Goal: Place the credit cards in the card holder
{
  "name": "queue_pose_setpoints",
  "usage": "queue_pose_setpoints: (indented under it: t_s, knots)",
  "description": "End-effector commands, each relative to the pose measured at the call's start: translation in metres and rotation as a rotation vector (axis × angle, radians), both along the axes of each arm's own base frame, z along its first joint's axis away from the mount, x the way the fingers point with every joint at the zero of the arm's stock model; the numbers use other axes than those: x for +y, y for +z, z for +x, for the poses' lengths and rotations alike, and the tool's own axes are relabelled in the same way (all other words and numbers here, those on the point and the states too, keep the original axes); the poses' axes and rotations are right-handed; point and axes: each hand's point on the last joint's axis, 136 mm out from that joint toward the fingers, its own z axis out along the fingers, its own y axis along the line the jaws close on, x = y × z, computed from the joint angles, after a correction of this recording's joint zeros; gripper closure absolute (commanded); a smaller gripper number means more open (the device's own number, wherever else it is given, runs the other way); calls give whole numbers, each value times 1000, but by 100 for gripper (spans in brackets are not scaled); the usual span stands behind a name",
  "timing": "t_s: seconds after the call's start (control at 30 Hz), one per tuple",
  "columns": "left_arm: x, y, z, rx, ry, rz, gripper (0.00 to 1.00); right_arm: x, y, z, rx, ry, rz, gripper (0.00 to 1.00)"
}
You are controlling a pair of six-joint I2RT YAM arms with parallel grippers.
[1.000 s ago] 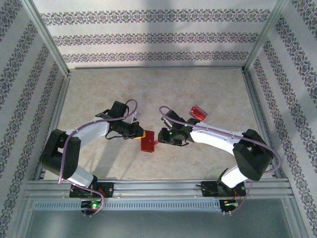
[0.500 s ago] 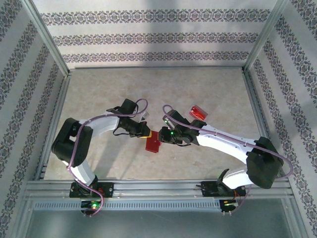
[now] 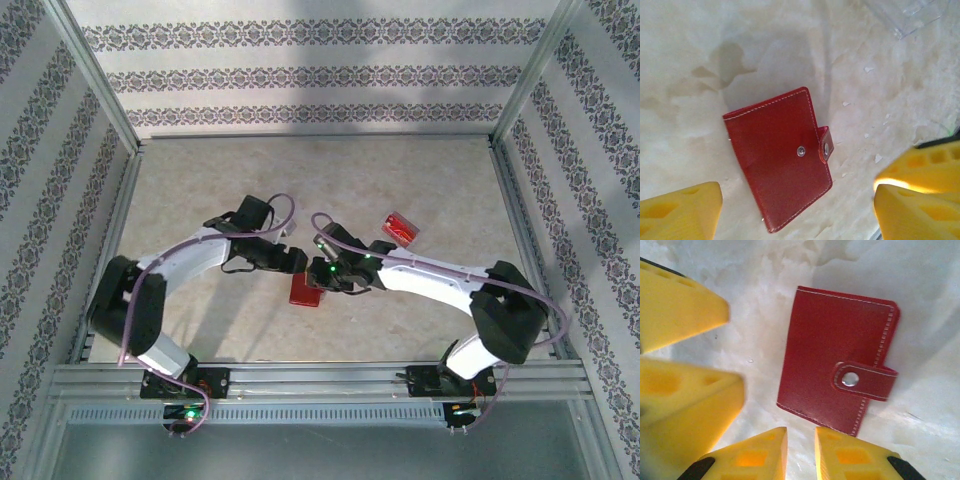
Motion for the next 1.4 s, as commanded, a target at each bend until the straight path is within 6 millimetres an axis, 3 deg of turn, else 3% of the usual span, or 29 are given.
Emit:
queue_pose_setpoints:
  t_s: [0.0,0.13,0.23,0.37,0.63,1.03,1.27,1.37]
  knots:
    - [29,5,3,-68,23,72,19,23,9,1,5,41,30,78]
    - [47,10,9,-134,41,114,12,35,4,11,13,53,-15,84]
    - [60,16,17,-174,56,158,2,39,-5,19,38,67,-95,100]
    - [68,17,21,-221,56,196,0,38,-23,24,65,70,-164,100]
    - [71,18,17,-249,21,216,0,17,-44,20,119,49,-243,100]
    - [71,20,17,-247,6,219,0,-29,-41,9,123,-3,-323,100]
    - [59,21,9,-262,-77,186,5,-47,-48,5,136,-35,-333,100]
    - [45,18,1,-311,-173,198,7,-52,-63,4,158,-50,-316,100]
